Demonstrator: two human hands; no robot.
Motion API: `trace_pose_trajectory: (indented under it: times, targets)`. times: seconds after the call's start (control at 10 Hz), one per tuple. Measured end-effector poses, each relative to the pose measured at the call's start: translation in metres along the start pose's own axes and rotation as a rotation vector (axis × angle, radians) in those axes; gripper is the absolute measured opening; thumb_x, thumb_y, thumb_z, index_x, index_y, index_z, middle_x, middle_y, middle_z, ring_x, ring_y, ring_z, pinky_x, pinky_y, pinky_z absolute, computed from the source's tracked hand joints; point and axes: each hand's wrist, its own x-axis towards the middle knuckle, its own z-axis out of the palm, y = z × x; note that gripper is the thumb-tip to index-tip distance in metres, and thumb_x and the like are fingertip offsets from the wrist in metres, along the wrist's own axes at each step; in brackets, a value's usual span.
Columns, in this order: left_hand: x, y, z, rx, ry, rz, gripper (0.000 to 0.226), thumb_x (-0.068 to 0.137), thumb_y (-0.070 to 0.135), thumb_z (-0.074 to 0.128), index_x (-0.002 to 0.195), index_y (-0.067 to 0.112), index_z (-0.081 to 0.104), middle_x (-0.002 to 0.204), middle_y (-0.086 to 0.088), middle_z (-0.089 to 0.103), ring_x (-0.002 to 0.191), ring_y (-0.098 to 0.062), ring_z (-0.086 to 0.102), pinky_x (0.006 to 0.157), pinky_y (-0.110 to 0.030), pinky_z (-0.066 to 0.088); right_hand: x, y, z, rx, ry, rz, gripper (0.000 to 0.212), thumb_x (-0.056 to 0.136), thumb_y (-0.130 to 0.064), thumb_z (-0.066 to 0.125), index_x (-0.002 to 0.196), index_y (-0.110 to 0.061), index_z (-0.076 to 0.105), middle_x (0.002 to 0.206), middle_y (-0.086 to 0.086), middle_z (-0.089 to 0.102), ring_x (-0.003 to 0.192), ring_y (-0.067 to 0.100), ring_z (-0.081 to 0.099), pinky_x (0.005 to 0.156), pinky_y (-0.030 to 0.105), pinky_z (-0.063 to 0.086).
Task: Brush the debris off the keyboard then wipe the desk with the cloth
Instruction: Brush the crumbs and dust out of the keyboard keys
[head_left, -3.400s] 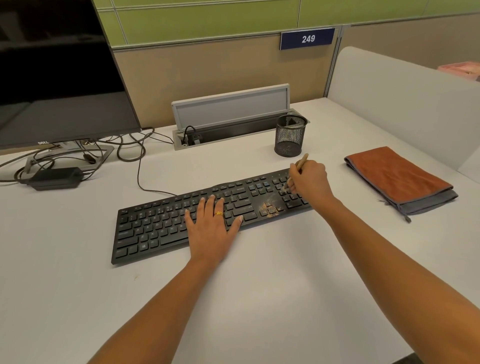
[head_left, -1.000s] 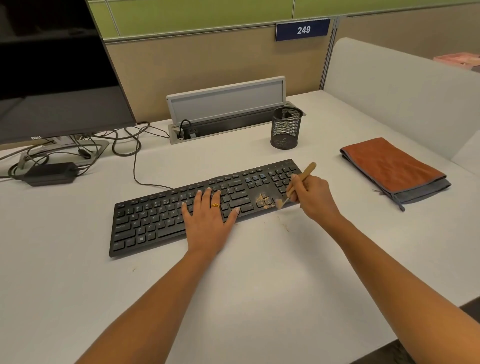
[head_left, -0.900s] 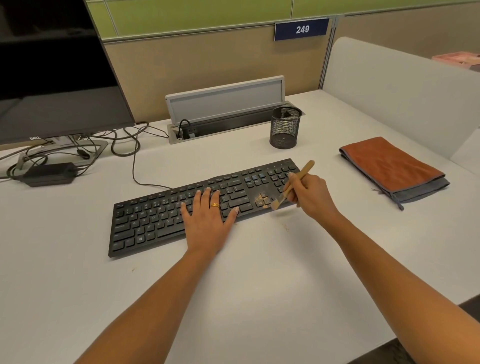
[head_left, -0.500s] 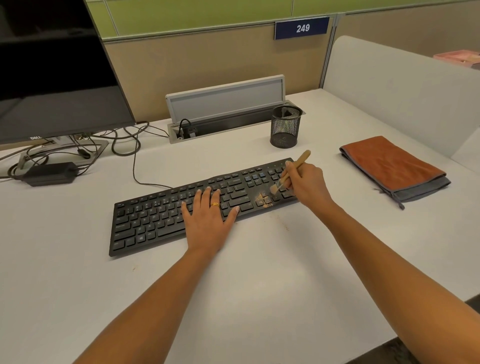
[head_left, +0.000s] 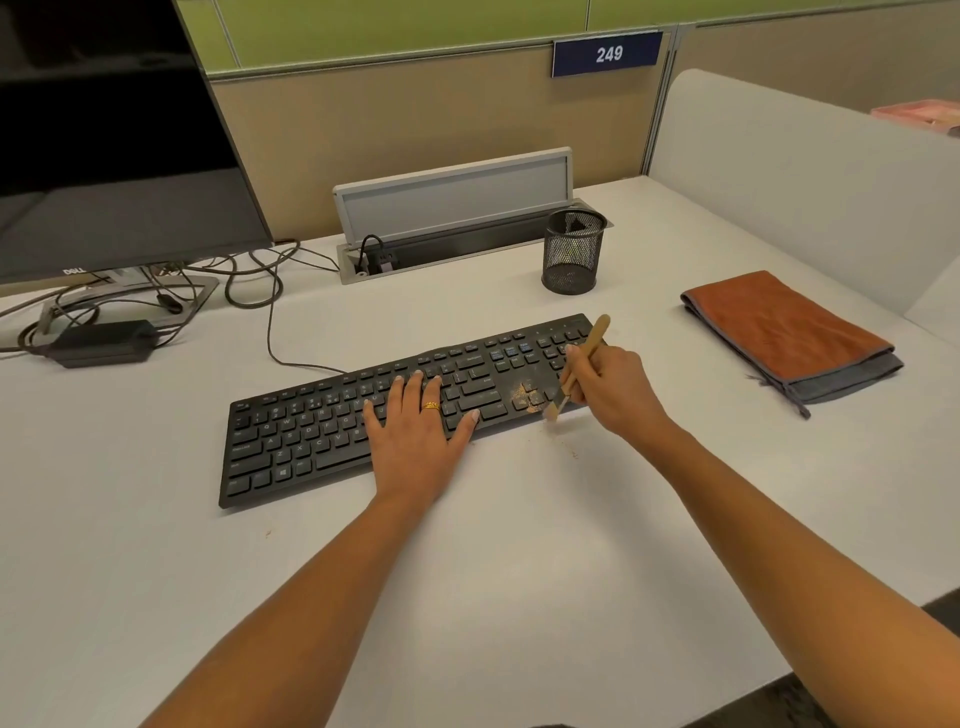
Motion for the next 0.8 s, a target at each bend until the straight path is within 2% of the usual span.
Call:
trace_pose_trajectory:
  times: [0.1,0.2,0.3,0.4,0.5,0.7,0.8]
  targets:
    - [0.001,0.0,0.0,0.0,-0.003,0.003,0.069,0.094,0.062,0.025,0.15,0.021,0.022,0.159,0.0,0.017,0.147,-0.018,0.006,0.116,-0.05,0.004,-0.005,0.007,0.001,0.052,0.15,-0.033,0.043,0.1,-0.025,0.039,0.08,0.0,0.067,0.067,0.006,0.062,0.06,0.014,0.057,0.063,0.027,0.049]
    - [0.001,0.0,-0.001,0.003,-0.004,0.001,0.07,0.094,0.062,0.024,0.15,0.021,0.022,0.159,0.0,0.016,0.147,-0.018,0.006,0.116,-0.05,0.004,-0.009,0.01,0.005,0.039,0.073,-0.047,0.042,0.1,-0.025,0.038,0.079,-0.002,0.067,0.061,-0.001,0.059,0.053,0.006,0.056,0.059,0.02,0.048]
    - [0.001,0.0,0.0,0.007,-0.006,-0.003,0.07,0.094,0.063,0.024,0.15,0.021,0.022,0.159,0.0,0.016,0.147,-0.018,0.006,0.116,-0.049,0.004,-0.006,0.008,0.005,0.074,-0.006,-0.022,0.043,0.1,-0.025,0.039,0.077,-0.001,0.066,0.06,0.002,0.059,0.047,-0.002,0.055,0.051,0.012,0.045]
    - [0.0,0.0,0.0,0.013,-0.005,-0.001,0.07,0.094,0.063,0.024,0.15,0.021,0.022,0.159,0.0,0.017,0.147,-0.018,0.006,0.116,-0.05,0.005,0.0,0.003,0.0,0.074,0.104,-0.03,0.044,0.1,-0.026,0.038,0.08,0.0,0.067,0.064,0.007,0.061,0.052,0.006,0.056,0.056,0.02,0.048]
    - [0.001,0.0,-0.001,0.013,-0.008,0.0,0.07,0.094,0.063,0.023,0.15,0.021,0.021,0.159,0.001,0.016,0.147,-0.017,0.005,0.116,-0.05,0.004,0.009,-0.003,0.0,0.019,0.128,-0.025,0.043,0.1,-0.026,0.037,0.088,0.002,0.066,0.074,0.009,0.062,0.064,0.016,0.058,0.064,0.026,0.049]
    - [0.001,0.001,0.0,0.018,-0.013,-0.003,0.07,0.094,0.063,0.023,0.151,0.022,0.021,0.159,0.001,0.015,0.147,-0.017,0.005,0.116,-0.049,0.004,0.015,-0.012,0.015,-0.051,-0.011,-0.018,0.041,0.101,-0.027,0.037,0.089,0.0,0.066,0.071,0.003,0.059,0.06,0.011,0.056,0.055,0.013,0.043]
    - [0.001,0.001,0.0,0.017,-0.013,-0.001,0.07,0.094,0.063,0.023,0.151,0.022,0.021,0.159,0.001,0.015,0.147,-0.017,0.004,0.116,-0.05,0.004,0.019,-0.015,0.014,-0.051,-0.019,-0.022,0.041,0.101,-0.025,0.037,0.09,0.002,0.066,0.064,-0.003,0.055,0.058,0.008,0.055,0.058,0.014,0.046]
